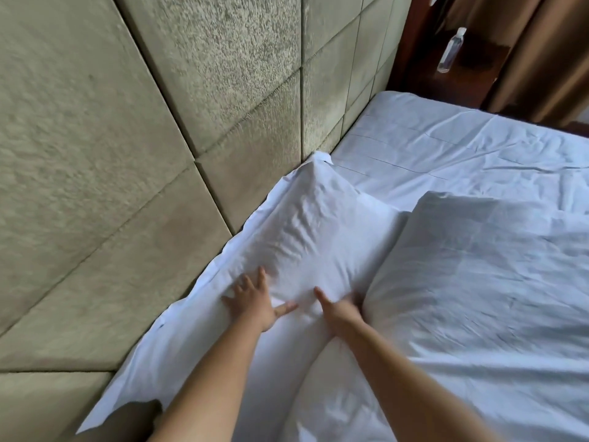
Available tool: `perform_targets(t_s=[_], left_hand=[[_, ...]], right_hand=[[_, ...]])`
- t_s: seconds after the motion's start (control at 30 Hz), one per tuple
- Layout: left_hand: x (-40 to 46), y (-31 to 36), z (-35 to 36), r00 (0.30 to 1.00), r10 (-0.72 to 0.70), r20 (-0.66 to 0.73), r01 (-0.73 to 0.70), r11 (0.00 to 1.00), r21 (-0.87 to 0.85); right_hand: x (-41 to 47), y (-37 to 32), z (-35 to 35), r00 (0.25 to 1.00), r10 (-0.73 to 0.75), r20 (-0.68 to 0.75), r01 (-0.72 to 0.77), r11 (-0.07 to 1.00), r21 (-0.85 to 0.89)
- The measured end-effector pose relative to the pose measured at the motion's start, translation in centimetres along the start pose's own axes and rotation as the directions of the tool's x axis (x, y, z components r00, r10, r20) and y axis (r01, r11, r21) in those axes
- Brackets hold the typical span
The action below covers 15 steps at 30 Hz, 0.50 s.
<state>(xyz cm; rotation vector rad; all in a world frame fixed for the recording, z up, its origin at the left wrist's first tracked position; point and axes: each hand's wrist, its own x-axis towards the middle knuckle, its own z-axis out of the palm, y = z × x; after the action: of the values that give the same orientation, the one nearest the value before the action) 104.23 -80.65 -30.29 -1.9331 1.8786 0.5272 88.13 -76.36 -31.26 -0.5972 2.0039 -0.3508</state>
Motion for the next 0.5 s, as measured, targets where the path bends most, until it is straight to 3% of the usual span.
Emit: perform_targets(t_s=[0.13,0.27,0.37,0.5], left_hand=[[0.9,0.5,1.7,0.963,-0.013,-0.27,0.026,0.999,0.043],[2.6,0.9,3.6,0.899,0.04,-0.437,-0.034,0.999,0.022],[3.5,1.5,4.6,0.867,0.135,-0.479,-0.131,0.99,0.043],[2.4,1.9,3.4,0.911,0.11,-0.399,-0.113,0.993,0.015]], right_hand=[[2.0,0.9,-0.2,0.99,0.015,0.137,-0.011,0.999,-0.035],[3.3,1.7,0.8,0.994,0.007,0.108,0.01,0.988,-0.155],[3.6,2.2,1.4,0.996,0.05,-0.072,-0.061,0.986,-0.158],[2.2,1.6,0.3,0.998,-0.024,-0.066,0.002,0.947,-0.322]])
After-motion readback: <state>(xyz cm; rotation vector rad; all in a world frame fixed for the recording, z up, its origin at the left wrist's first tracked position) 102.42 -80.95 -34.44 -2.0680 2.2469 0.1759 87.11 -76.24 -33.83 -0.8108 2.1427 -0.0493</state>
